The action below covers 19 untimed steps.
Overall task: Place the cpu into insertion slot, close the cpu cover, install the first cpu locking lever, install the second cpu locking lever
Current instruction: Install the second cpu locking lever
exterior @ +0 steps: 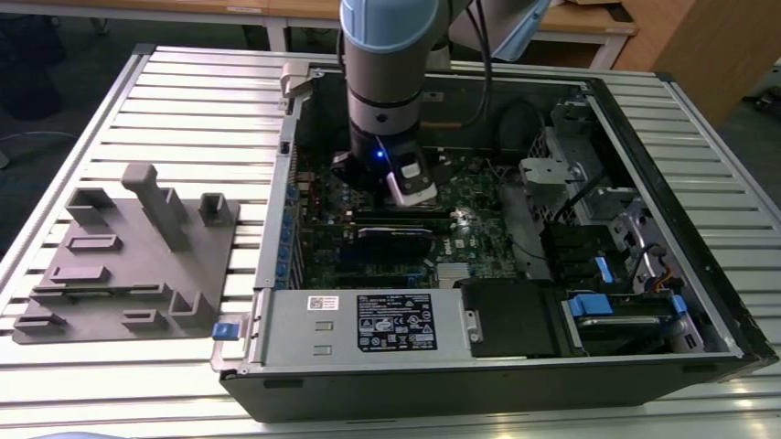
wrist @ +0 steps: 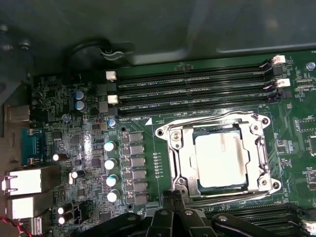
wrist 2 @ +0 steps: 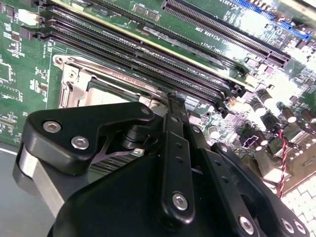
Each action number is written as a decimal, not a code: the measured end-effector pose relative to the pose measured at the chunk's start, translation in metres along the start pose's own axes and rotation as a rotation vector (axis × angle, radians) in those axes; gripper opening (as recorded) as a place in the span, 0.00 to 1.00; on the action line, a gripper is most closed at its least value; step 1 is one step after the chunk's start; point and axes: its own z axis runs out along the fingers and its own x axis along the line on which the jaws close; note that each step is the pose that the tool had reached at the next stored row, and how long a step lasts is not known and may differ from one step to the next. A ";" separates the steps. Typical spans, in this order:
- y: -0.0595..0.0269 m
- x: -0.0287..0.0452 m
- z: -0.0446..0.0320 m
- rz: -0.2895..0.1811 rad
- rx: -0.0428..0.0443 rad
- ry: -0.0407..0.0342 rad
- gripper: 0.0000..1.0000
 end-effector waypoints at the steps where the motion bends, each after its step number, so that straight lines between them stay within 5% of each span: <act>1: -0.0004 0.0003 0.0003 0.000 -0.0014 0.0001 0.11; 14: -0.0041 0.0035 0.0027 0.000 -0.0113 0.0015 0.11; 19: -0.0034 0.0034 -0.0018 0.001 -0.0114 0.0014 0.11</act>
